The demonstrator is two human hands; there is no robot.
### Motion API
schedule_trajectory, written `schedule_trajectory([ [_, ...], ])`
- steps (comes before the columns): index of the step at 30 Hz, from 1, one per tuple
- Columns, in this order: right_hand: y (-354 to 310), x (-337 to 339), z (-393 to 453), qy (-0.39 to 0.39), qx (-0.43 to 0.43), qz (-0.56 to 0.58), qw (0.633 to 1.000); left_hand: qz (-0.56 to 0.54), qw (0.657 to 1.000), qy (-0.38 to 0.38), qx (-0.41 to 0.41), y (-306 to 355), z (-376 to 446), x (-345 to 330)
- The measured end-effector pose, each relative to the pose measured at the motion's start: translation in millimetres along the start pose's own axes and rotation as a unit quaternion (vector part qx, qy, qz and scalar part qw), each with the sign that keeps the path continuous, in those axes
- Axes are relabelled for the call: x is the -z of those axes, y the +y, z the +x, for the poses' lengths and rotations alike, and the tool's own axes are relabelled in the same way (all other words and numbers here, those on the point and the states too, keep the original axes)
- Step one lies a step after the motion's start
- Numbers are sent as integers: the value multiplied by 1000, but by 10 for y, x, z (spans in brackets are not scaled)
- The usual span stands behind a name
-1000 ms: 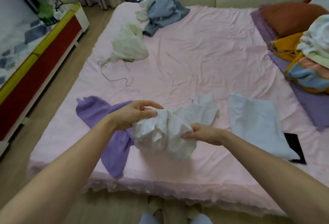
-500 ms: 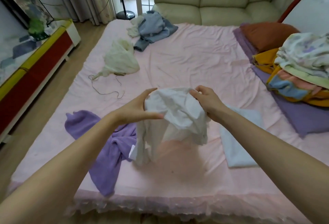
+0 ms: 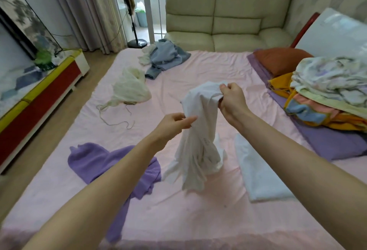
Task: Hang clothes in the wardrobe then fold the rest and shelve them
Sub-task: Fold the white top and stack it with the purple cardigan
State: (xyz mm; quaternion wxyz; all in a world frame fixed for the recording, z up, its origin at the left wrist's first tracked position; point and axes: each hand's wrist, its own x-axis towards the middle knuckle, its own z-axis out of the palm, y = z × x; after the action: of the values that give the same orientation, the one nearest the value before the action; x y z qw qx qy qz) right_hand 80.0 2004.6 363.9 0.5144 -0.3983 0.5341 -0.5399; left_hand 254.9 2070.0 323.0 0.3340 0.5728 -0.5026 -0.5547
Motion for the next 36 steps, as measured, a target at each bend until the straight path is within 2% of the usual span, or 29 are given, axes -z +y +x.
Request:
schedule_trajectory([
  [3,82,137,-6,12,-6,6,1000,-41,999,-23,-9,6,4,-104],
  [7,107,270,-51,13,-20,12,1000,-187,982,-26,18,105,-31,-207],
  [10,227,390,-159,20,33,-112,993,-249,968,27,4,242,-5,-186],
  [12,319,447,-279,11,113,-203,973,-237,970,62,-3,344,43,-128],
  [14,354,460,-382,-26,196,-259,945,-207,976,63,-8,447,66,-58],
  [16,272,409,-434,-76,270,-298,913,-146,989,28,-11,525,80,20],
  [18,121,317,-436,-156,289,-324,887,-68,997,-29,-7,607,31,83],
  [21,-75,213,-404,-318,171,-347,865,9,991,-132,14,736,-74,140],
  [23,-122,201,-406,-405,64,-302,861,24,982,-188,22,784,-127,178],
  [26,-71,230,-392,-471,-45,-247,845,30,969,-245,14,755,-154,324],
  [28,-46,291,-351,-496,-81,-250,828,52,954,-294,24,694,-186,429],
  [31,-56,372,-325,-474,-13,-334,815,123,927,-349,66,496,-214,429],
  [33,-15,352,-334,-415,102,-409,806,220,908,-345,87,263,-198,310],
  [34,42,340,-356,-379,179,-463,781,295,892,-332,81,114,-170,236],
  [36,223,348,-404,-301,308,-566,703,445,846,-287,62,-189,-69,153],
])
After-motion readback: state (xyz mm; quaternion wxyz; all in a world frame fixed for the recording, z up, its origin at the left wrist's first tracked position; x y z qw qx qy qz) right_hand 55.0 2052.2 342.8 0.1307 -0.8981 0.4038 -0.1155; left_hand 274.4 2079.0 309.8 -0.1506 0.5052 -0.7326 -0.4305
